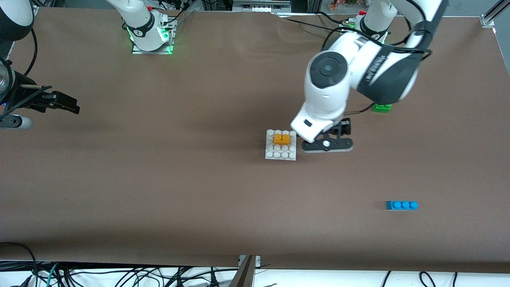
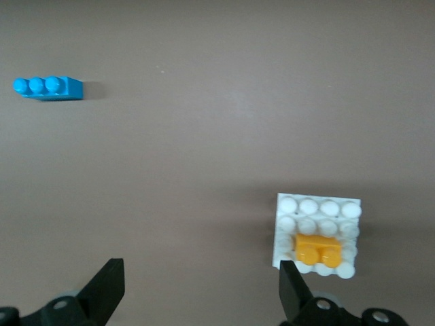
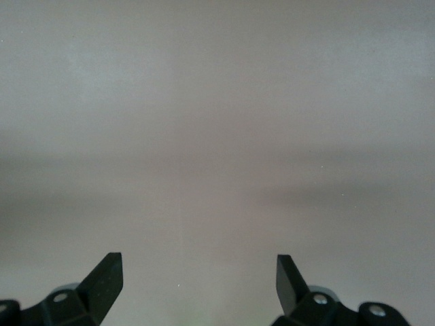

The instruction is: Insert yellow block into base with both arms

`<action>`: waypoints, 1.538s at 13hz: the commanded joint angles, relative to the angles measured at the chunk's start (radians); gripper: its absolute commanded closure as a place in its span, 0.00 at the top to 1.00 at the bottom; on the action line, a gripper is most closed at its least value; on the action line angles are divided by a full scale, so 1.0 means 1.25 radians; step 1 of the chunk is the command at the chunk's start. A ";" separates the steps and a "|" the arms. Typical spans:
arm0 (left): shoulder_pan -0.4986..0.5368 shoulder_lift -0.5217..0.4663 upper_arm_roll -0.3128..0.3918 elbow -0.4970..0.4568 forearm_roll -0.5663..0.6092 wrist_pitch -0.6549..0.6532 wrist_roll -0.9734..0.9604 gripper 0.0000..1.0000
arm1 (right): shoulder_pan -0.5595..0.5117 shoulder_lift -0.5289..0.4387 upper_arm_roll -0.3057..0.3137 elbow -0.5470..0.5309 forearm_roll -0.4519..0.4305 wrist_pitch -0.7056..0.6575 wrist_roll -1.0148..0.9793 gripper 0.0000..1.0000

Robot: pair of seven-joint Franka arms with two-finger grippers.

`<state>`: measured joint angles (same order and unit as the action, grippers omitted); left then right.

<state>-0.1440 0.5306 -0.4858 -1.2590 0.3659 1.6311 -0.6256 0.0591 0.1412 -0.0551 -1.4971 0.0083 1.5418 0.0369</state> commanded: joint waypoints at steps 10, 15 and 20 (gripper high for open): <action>0.001 -0.293 0.318 -0.204 -0.286 0.002 0.497 1.00 | 0.003 -0.009 0.007 0.011 -0.015 -0.011 -0.006 1.00; 0.015 -0.418 0.369 -0.392 -0.303 0.094 0.502 1.00 | 0.007 -0.006 0.008 0.039 -0.028 -0.028 -0.006 1.00; 0.039 -0.440 0.370 -0.393 -0.291 0.093 0.498 1.00 | 0.008 -0.006 0.008 0.039 -0.028 -0.028 -0.006 1.00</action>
<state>-0.1137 0.0069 -0.0243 -1.7151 0.0057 1.7289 -0.0197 0.0683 0.1385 -0.0489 -1.4611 -0.0128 1.5254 0.0347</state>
